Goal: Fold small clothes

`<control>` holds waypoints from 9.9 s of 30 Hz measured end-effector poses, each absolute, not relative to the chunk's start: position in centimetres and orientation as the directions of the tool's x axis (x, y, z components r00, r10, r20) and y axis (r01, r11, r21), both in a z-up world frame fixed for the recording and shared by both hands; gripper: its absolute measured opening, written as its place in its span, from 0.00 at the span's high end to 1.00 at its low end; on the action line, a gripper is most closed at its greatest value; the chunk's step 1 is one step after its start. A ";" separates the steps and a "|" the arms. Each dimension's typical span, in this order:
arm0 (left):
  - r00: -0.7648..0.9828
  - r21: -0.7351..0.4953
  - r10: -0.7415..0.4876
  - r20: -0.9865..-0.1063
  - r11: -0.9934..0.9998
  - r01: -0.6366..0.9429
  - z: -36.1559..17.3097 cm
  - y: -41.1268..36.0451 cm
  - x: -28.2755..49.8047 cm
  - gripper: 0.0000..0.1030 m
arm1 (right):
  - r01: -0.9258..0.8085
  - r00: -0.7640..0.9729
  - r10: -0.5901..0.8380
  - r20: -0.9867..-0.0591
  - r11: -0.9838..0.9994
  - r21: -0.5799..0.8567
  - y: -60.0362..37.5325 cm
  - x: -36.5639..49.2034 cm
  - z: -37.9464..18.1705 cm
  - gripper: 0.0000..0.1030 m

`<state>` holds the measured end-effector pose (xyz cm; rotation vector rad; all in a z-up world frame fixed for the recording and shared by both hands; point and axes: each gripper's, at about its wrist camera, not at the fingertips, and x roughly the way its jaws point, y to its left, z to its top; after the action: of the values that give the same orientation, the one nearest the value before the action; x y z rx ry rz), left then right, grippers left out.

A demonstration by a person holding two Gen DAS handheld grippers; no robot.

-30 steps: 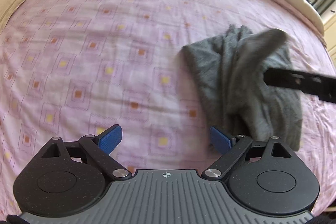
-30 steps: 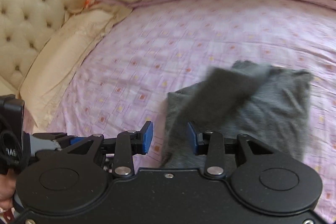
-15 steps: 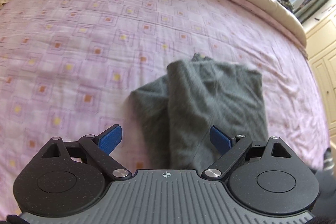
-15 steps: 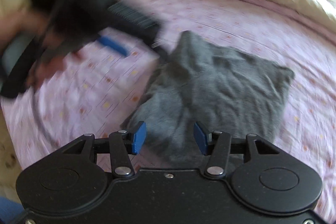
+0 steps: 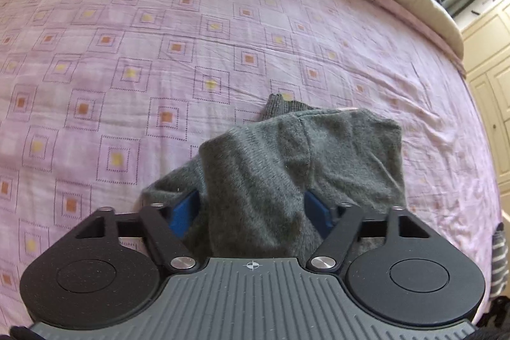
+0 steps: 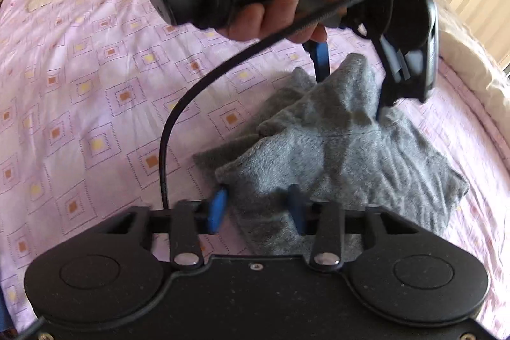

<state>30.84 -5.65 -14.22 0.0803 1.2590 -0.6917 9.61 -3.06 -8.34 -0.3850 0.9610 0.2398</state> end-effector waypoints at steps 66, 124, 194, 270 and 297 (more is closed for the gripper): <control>0.264 -0.219 -0.420 -0.869 0.802 0.555 -16.5 -2.2 24.3 0.32 | 0.105 0.510 0.199 -0.837 0.951 0.291 -25.5 22.6 -11.9 0.13; 0.146 -0.568 -0.648 -0.748 0.738 0.364 -15.4 0.8 31.3 0.85 | 0.429 0.613 0.347 -0.709 0.608 0.668 -22.9 6.9 -9.0 0.65; 0.341 0.037 -0.257 -0.904 0.748 0.662 -15.6 0.8 12.4 0.25 | 0.589 0.329 -0.056 -0.943 0.792 0.159 -20.2 2.2 -10.7 0.01; 0.363 0.034 -0.149 -0.920 0.892 0.452 -3.4 6.8 -3.5 0.10 | 0.503 0.423 -0.159 -0.892 0.860 0.086 -13.6 -13.2 3.5 0.01; 0.341 0.061 -0.105 -0.934 0.894 0.443 -4.1 6.7 -3.5 0.10 | 0.565 0.318 -0.165 -0.934 0.823 0.047 -14.5 -13.1 2.0 0.01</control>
<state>-3.51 6.69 -4.14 0.3298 1.1744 -0.3651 -13.12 -14.49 2.01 0.4020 1.1542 -0.4976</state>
